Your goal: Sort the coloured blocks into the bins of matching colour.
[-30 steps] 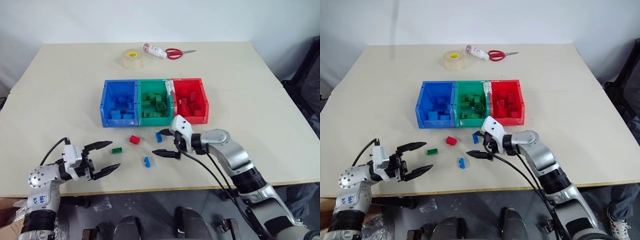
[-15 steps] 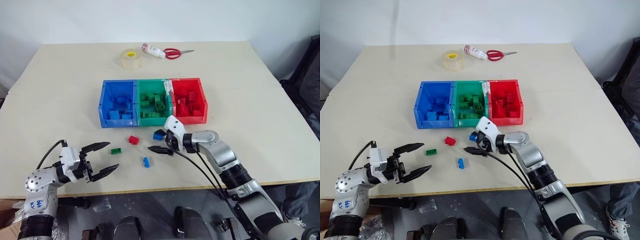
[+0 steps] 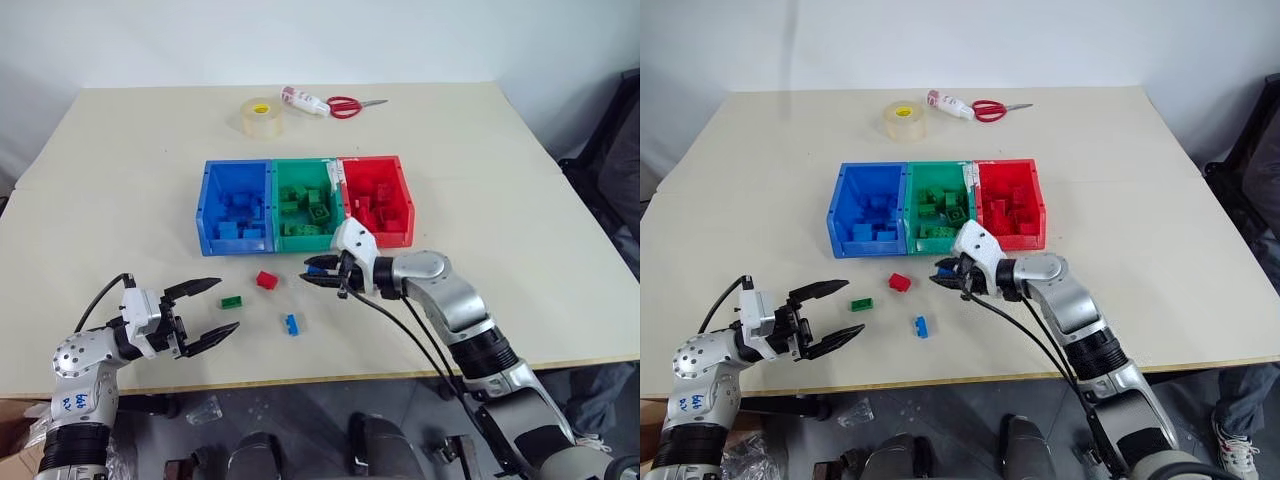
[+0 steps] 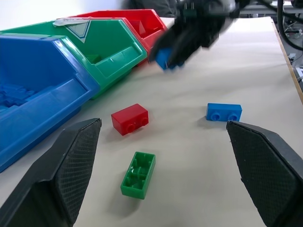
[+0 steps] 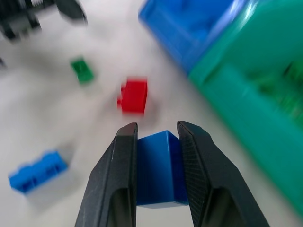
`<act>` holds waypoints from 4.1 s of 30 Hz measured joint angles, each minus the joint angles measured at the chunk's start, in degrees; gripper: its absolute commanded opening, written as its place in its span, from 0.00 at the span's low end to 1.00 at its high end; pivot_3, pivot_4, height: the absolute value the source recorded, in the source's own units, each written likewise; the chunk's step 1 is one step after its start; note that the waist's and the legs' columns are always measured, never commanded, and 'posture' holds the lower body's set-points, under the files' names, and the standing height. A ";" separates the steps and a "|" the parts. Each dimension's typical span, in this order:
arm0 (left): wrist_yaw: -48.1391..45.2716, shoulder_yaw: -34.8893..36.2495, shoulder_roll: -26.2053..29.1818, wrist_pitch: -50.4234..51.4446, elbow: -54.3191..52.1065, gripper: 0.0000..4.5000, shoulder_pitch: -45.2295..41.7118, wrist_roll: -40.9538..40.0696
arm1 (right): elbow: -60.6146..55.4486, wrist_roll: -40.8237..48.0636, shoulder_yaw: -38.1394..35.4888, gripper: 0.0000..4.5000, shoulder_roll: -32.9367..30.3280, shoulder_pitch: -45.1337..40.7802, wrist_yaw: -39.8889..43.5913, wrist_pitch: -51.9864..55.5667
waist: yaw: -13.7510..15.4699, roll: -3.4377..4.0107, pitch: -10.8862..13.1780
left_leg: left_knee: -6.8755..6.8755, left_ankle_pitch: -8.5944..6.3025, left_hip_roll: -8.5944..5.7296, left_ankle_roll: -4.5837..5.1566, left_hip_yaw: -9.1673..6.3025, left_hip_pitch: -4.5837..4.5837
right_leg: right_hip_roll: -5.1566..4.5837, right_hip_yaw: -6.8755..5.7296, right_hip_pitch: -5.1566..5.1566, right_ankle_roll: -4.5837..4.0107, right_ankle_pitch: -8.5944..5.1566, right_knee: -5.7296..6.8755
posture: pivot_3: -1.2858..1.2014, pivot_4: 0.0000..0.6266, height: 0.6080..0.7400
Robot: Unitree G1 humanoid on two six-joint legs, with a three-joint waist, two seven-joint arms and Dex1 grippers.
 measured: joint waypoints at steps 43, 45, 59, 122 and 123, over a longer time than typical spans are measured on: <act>-2.29 -0.05 0.23 -0.54 4.10 1.00 -2.12 0.04 | -9.77 6.08 -7.20 0.86 -24.07 13.73 20.73 -5.10 | -1.02 -0.04 0.01 | -0.09 0.02 0.00 -0.05 0.12 -0.05 | -0.03 -0.03 -0.18 -0.02 -0.01 -0.02 | 0.52 0.24 1.00; -2.63 -0.05 0.31 -0.39 3.73 1.00 -2.02 0.03 | -10.90 6.65 -8.56 0.86 -25.75 15.30 20.54 -4.64 | -0.94 -0.04 0.01 | -0.09 0.02 0.00 -0.05 0.12 -0.03 | -0.03 -0.02 -0.17 -0.02 -0.01 -0.02 | 0.52 0.24 1.00; 8.61 -1.45 8.03 18.35 -24.39 1.00 7.50 1.74 | -11.80 8.51 -9.82 0.86 -27.36 17.71 20.58 -5.52 | 0.42 -0.06 0.03 | -0.05 -0.02 -0.01 -0.01 0.12 0.01 | -0.06 0.01 -0.08 -0.02 -0.01 -0.31 | 0.52 0.24 1.00; 33.93 -9.59 -3.74 20.51 4.64 0.99 -29.83 17.34 | -9.77 12.77 -15.73 1.00 -27.08 18.38 17.04 -7.89 | 1.80 -0.10 0.08 | 0.56 -0.14 -0.02 0.11 0.00 -0.07 | -0.03 -0.08 0.16 0.12 0.07 0.01 | 0.52 0.24 1.00; 32.57 -9.30 -2.57 21.40 2.87 0.99 -28.36 16.50 | -9.69 12.76 -15.73 1.00 -27.07 18.39 17.13 -7.99 | 1.62 -0.10 0.08 | 0.54 -0.14 0.00 0.11 0.01 -0.06 | -0.03 -0.08 0.15 0.12 0.07 0.01 | 0.52 0.24 1.00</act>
